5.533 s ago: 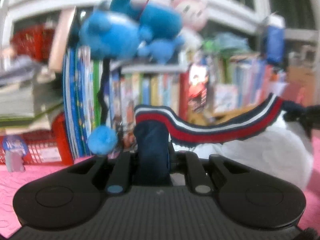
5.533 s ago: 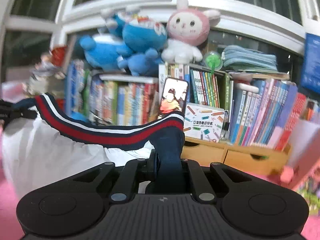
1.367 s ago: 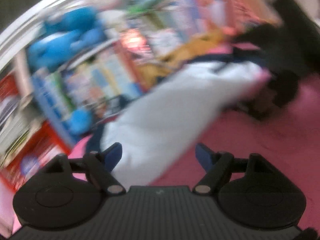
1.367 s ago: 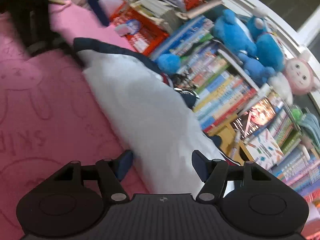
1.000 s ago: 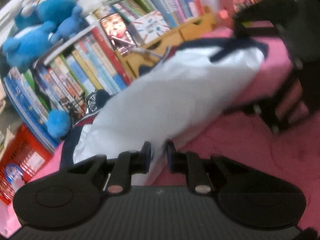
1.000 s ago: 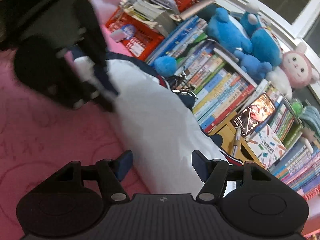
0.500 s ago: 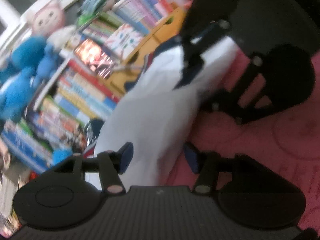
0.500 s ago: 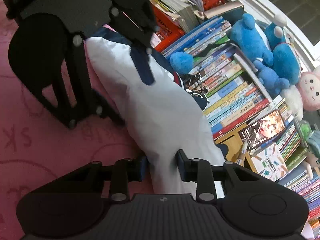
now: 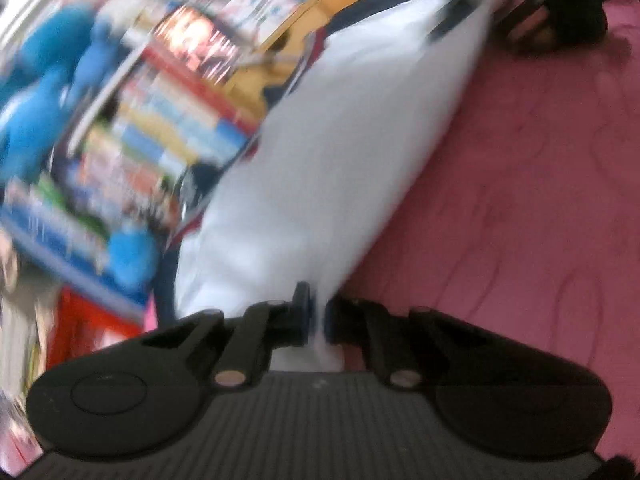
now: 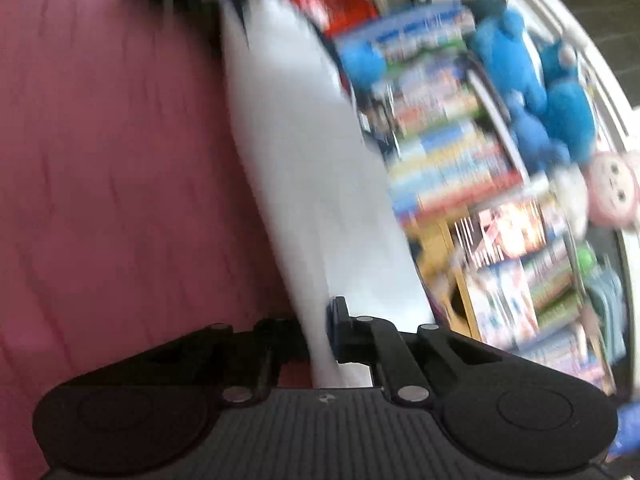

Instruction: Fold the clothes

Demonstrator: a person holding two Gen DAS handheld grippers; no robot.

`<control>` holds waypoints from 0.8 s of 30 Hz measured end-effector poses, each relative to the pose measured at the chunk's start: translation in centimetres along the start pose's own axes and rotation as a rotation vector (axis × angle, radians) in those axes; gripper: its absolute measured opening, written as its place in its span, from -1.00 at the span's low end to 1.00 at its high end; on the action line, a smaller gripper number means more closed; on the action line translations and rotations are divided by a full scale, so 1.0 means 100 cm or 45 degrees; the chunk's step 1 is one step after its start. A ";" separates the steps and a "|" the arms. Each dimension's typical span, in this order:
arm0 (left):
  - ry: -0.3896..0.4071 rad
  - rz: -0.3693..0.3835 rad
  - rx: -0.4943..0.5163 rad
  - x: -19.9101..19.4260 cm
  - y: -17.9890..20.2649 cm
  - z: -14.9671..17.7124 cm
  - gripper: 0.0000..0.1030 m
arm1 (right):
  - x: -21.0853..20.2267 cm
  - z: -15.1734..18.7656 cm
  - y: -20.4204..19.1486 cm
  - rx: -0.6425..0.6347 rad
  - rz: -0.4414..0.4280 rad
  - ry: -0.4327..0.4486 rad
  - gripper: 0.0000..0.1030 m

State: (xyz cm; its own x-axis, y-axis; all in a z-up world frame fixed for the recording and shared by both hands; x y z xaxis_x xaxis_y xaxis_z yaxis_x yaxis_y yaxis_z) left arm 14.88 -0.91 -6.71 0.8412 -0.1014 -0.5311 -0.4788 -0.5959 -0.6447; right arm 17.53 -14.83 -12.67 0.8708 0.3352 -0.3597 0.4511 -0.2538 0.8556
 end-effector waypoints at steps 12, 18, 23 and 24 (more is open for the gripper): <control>-0.102 -0.071 -0.030 -0.011 -0.017 0.035 -0.85 | -0.014 0.081 0.014 -0.016 0.038 -0.138 -0.82; -0.127 -0.101 -0.107 -0.013 -0.027 0.046 -0.85 | -0.017 0.084 0.013 -0.096 0.048 -0.128 -0.81; -0.111 -0.117 -0.125 -0.015 -0.027 0.047 -0.85 | -0.021 0.093 0.013 -0.144 0.054 -0.129 -0.79; -0.107 -0.115 -0.139 -0.015 -0.028 0.047 -0.85 | -0.021 0.096 0.014 -0.148 0.054 -0.129 -0.79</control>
State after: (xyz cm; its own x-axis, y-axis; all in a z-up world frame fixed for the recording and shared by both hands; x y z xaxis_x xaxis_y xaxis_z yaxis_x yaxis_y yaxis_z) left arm 13.73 4.65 -6.69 0.8533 0.0206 -0.5210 -0.3686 -0.6830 -0.6306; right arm 18.14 -24.56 -14.29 0.9066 0.2314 -0.3529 0.3928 -0.1573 0.9061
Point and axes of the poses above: each gripper's, at about its wrist camera, not at the fingertips, and x roughly the way its jaws point, y to its right, z to its underside, the point moved 6 cm from there along x, roughly the way its jaws point, and after that the axes turned 8 degrees about y, right-handed, at the moved point
